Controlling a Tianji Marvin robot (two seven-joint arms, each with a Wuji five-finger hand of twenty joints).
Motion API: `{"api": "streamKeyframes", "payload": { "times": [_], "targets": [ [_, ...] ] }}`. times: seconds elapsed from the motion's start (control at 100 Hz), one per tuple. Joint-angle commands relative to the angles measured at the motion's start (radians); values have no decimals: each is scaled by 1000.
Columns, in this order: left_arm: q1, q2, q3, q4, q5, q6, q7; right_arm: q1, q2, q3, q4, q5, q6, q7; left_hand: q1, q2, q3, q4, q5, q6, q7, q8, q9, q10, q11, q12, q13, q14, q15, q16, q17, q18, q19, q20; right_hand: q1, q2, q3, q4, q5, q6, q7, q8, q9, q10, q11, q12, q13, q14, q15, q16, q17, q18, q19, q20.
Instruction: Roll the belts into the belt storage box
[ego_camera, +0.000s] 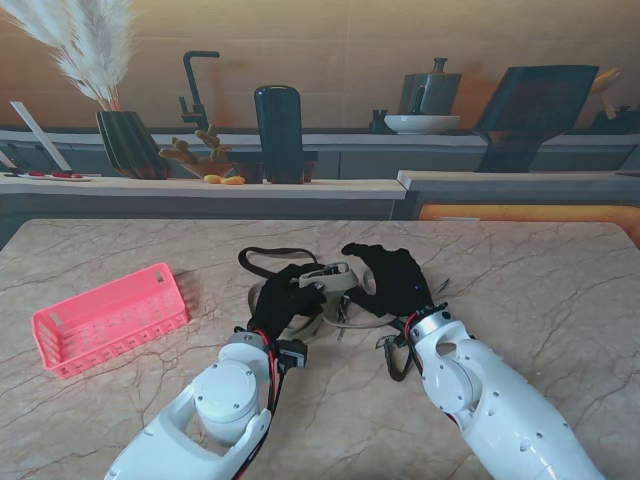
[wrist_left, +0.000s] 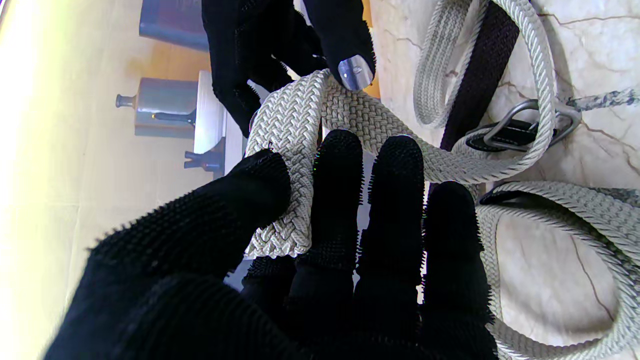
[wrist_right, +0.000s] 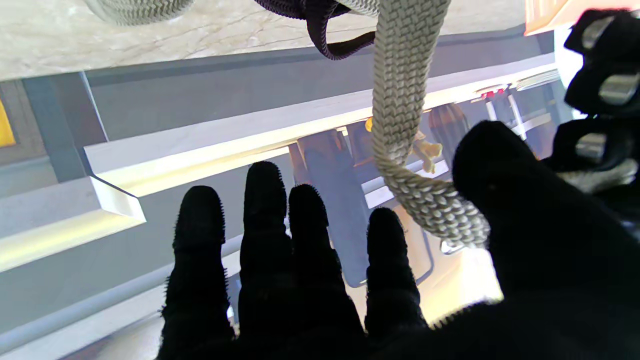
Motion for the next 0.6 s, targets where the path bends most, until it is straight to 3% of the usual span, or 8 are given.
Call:
{"api": "streamKeyframes", "payload": {
  "times": [0.0,0.12,0.21,0.35,0.52,0.55,0.59],
  "targets": [
    [7,-4,0,-11,-7,5,-1,9,11,-7,0,-30,-19,-17,31,15,37,23,29,-69,97,27,12,-7,43,4,25,-25,17,5,14,15,46,17,-29,-54,15,21,-71,15,-10,-5,-74,-3,-6,-11,-5,-18,-9,16,2,-20,23,-19],
    [4,-6,3,-7,-20,10,-4,26,22,-21,4,-86,-54,-43,31,15,39,21,27,-69,96,25,12,-8,43,1,26,-24,16,4,15,15,46,17,-16,-66,-14,23,-105,65,-16,-14,-151,7,-1,-15,-20,-22,1,19,-3,-25,19,-18],
    [2,-8,5,-4,-28,11,-3,44,29,-39,12,-123,-74,-66,32,17,39,20,28,-68,95,23,11,-6,43,-2,26,-26,15,2,16,15,46,17,-9,-64,-10,29,-82,65,-5,-10,-151,-2,14,-13,-10,-24,15,24,5,-27,26,-16],
    [3,-9,5,-4,-38,14,-3,72,38,-67,30,-168,-99,-97,31,15,39,20,29,-68,95,22,13,-7,45,-3,28,-24,16,1,16,16,46,17,20,-19,62,26,17,-15,80,24,-73,-48,26,-23,28,-31,36,20,26,-26,47,-19],
    [5,-6,3,-6,-46,15,-13,89,45,-79,38,-194,-109,-109,28,11,43,21,34,-66,95,19,17,-6,47,-7,32,-23,17,0,20,21,46,17,139,101,44,24,159,-94,169,26,88,-75,28,-20,101,-41,54,19,66,-24,78,-34],
    [6,-6,3,-7,-49,15,-16,90,46,-80,39,-196,-110,-111,28,10,43,21,36,-66,95,18,18,-4,47,-7,33,-22,17,0,21,21,46,17,171,131,22,12,184,-105,182,9,125,-81,28,-18,121,-46,58,21,77,-26,87,-40],
    [6,-5,2,-7,-52,15,-19,91,46,-79,39,-198,-113,-112,26,8,46,22,37,-66,95,17,19,-3,45,-9,34,-21,17,-1,20,24,46,16,218,134,-5,-33,215,-134,260,-86,184,-86,31,-11,148,-50,65,26,89,-26,101,-57]
  ]
}}
